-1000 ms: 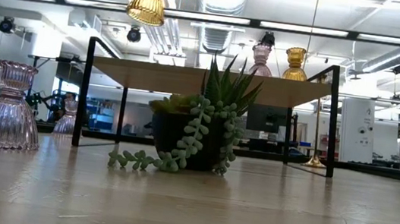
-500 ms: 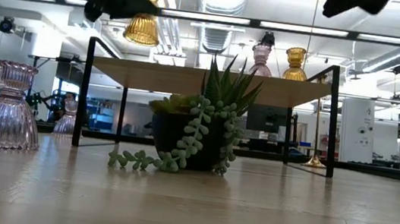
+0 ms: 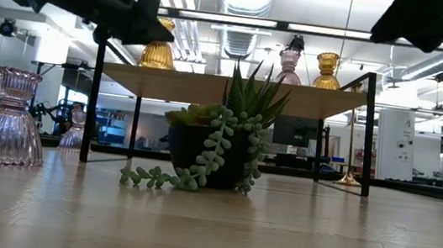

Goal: Pick & Place candle stick holders
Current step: Put the yellow glass candle holder on the shelf

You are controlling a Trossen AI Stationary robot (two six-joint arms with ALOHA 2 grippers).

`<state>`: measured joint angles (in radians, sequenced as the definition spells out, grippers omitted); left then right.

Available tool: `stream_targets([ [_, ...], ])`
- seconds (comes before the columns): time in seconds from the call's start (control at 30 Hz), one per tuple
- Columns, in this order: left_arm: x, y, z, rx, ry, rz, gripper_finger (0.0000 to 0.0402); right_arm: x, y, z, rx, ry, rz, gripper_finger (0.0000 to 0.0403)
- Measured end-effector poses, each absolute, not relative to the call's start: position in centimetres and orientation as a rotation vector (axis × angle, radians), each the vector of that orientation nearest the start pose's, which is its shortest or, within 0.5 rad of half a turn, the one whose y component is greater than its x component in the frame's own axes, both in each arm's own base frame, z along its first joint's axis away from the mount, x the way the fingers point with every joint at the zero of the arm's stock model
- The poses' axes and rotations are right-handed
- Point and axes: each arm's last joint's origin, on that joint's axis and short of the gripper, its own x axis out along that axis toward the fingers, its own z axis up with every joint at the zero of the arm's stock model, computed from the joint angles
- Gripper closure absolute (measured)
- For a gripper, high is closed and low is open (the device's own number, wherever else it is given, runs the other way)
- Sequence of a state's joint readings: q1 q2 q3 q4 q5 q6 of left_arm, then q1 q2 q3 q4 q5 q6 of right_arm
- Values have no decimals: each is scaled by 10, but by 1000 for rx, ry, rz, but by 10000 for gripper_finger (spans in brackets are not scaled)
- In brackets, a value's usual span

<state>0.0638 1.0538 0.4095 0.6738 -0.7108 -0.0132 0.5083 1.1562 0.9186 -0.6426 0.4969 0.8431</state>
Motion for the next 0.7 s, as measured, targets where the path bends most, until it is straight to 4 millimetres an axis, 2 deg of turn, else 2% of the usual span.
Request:
stream_targets([
  [0.27, 211, 36, 228, -46, -22, 801, 278, 204, 98, 270, 371, 716, -307, 358],
  [0.7, 203, 36, 214, -81, -57, 807, 278, 204, 98, 269, 363, 718, -305, 359],
])
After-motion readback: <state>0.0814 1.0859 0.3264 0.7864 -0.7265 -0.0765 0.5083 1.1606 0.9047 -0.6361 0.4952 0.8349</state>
